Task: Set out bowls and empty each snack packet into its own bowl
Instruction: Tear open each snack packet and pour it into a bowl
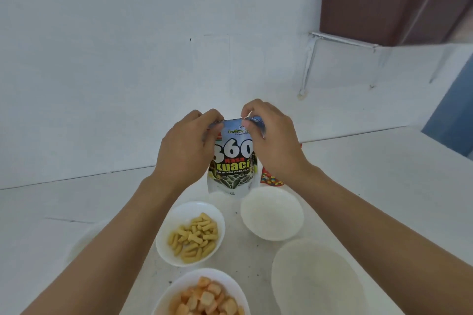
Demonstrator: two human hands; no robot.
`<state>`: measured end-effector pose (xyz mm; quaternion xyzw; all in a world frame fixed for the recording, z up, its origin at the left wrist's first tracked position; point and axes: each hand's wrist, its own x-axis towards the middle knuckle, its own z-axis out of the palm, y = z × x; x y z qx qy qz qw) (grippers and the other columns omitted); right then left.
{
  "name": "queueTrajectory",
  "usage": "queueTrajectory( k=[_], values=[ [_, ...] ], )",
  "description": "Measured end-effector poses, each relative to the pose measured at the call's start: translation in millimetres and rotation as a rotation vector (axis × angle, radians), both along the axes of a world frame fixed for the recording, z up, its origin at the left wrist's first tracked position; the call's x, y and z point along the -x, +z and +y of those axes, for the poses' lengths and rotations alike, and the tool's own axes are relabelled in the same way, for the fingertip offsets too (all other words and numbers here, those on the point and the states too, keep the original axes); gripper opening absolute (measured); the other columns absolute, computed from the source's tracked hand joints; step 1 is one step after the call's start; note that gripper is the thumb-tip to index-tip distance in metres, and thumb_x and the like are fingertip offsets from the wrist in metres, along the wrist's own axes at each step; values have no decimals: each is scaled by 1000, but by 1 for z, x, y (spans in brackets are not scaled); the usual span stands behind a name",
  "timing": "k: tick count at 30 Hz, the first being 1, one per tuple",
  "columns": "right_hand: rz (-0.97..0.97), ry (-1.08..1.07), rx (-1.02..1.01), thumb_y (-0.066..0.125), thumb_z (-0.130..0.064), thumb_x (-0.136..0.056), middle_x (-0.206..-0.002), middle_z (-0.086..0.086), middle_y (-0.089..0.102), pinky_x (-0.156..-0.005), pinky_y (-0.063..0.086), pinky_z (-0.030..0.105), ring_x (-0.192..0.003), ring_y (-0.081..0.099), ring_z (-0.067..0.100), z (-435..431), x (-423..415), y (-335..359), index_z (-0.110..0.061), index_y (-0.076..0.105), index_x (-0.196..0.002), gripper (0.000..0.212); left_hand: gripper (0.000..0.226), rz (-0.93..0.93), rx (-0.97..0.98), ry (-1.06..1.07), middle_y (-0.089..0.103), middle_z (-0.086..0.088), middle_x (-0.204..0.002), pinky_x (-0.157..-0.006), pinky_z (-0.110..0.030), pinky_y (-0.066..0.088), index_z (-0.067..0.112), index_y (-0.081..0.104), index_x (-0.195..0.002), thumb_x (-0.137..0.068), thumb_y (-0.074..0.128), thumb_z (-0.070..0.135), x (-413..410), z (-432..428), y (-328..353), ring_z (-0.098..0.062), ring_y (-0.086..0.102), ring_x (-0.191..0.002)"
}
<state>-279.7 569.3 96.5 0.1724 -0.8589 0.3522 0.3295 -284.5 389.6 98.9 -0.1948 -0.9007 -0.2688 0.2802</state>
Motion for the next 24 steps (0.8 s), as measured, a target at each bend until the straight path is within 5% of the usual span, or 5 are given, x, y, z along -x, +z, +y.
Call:
queueTrajectory(
  k=[12, 24],
  values=[
    [-64, -69, -75, 54, -13, -98, -92, 1, 60, -75, 50, 37, -90, 55, 19, 64, -95, 13, -19, 57, -102, 8, 17, -55, -147, -241, 66, 4, -87, -63, -43, 55, 32, 58, -102, -102, 43, 39, -69, 58, -7, -18, 63, -80],
    [-4, -103, -145, 49, -9, -97, -86, -1, 53, -66, 46, 36, -84, 47, 18, 196, -110, -13, -17, 54, -100, 11, 12, -118, -160, -197, 67, 2, -87, -65, -45, 54, 28, 60, -99, -103, 49, 30, -92, 197, -20, -20, 63, -81]
  ],
)
